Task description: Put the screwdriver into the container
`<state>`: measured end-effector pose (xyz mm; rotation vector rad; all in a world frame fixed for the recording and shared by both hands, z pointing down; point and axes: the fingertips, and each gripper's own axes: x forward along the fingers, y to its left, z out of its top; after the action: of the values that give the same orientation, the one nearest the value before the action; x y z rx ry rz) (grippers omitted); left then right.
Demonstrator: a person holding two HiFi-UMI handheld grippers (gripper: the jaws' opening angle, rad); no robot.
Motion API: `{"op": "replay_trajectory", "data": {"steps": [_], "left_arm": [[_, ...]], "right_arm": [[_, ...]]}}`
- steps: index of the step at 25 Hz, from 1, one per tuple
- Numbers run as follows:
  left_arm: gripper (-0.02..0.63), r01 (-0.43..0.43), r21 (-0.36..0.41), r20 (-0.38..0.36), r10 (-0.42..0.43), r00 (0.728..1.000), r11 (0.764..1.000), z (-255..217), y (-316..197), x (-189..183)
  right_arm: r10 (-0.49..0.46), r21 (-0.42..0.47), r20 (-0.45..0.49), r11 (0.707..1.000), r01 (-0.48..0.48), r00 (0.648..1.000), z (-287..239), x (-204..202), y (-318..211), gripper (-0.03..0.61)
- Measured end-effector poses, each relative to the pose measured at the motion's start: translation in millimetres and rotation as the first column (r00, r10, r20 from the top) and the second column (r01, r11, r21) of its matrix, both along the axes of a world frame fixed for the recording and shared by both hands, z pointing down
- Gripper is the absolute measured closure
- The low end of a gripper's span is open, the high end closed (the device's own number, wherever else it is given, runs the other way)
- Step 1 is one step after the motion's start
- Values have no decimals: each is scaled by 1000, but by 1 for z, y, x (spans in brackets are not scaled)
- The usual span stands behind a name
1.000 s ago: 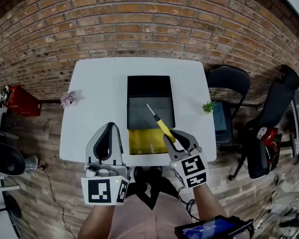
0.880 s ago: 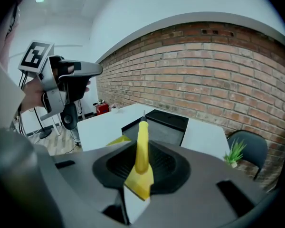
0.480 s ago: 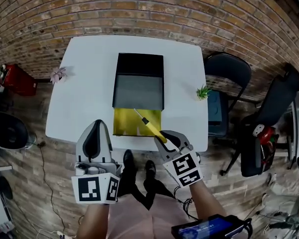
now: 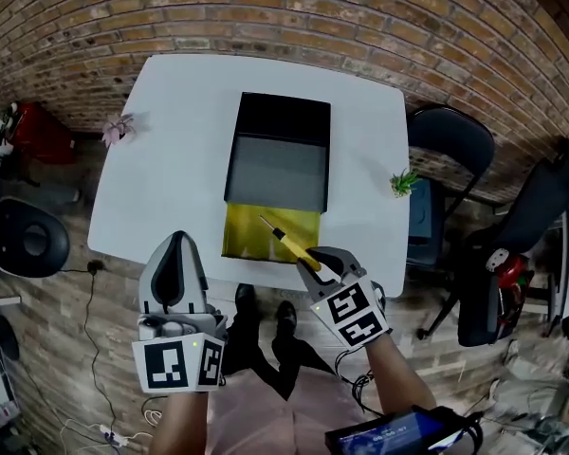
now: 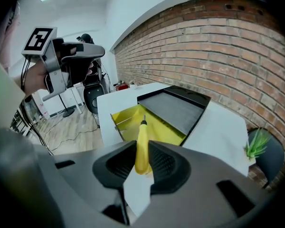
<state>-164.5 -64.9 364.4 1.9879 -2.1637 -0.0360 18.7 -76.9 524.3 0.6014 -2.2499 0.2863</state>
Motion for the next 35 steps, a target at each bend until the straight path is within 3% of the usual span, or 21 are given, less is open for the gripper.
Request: {"op": "replay_trajectory", "data": {"steps": [13,20,28,35], "left_arm": [[600,41,-68,-37,-44,998,997,37,-25,-50],[600,36,-79,-34,-38,999,996,41,-29,-59],[600,-8,-65,-20,7,1000,998,29,-30,-46],[600,-81,21,42,80,996,997,-16,-33,-17]], "right_arm": [[-92,-87,-100,993,83,991,35,-44,-28,497],[-74,-78,-144,995,64,987,46,-46,-37,492],[-27,-60,-82,998,22,996,30,-48,-40,459],[87,75,47,993,-90,995,-37,-35,-52,472]]}}
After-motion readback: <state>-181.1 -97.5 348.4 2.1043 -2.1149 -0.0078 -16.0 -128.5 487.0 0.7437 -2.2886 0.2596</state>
